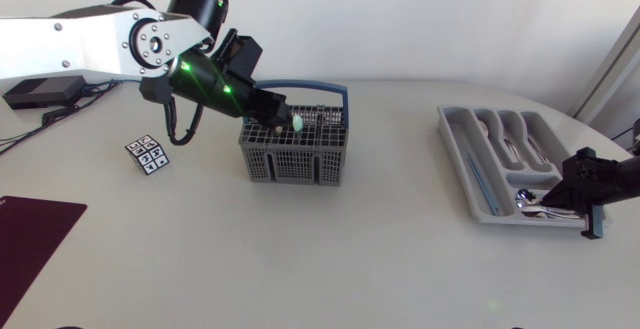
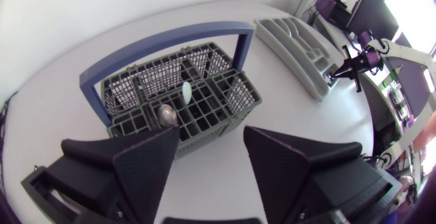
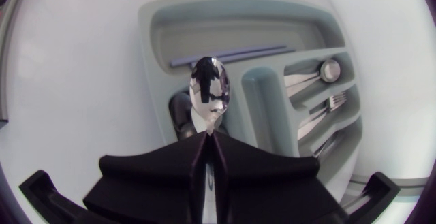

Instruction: Transfer all utensils from the basket to the drawer tray.

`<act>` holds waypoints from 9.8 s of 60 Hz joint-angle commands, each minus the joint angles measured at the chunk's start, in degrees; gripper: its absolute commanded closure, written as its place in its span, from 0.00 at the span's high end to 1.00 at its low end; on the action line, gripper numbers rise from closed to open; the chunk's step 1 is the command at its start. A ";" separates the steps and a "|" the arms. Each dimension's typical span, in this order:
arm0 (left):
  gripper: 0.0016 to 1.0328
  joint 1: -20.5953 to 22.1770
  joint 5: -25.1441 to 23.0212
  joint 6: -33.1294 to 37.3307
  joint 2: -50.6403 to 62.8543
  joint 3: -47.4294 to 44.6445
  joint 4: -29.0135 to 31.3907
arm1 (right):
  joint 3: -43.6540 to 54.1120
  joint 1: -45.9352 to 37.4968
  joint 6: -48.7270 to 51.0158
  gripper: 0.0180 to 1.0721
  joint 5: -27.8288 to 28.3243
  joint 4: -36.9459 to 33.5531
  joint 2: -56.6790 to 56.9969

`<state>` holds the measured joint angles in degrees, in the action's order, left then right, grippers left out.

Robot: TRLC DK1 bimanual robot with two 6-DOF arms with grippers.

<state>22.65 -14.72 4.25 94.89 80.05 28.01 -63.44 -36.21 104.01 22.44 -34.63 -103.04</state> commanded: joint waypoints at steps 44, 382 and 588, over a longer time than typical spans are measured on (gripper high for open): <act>0.63 -0.77 8.30 -2.84 2.67 -1.21 -3.14 | 6.84 6.50 -13.30 0.81 -0.20 -0.17 14.98; 0.64 -2.62 -12.35 17.81 -2.69 -15.28 -16.85 | 5.43 18.19 -61.91 0.07 -0.29 -7.64 29.74; 0.05 2.57 3.38 -8.47 7.15 -11.41 -34.60 | 16.59 10.72 -59.36 0.95 -4.24 12.57 24.73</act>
<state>26.09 -9.91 -3.03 103.79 70.43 -5.93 -48.25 -25.96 46.02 18.59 -22.04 -79.35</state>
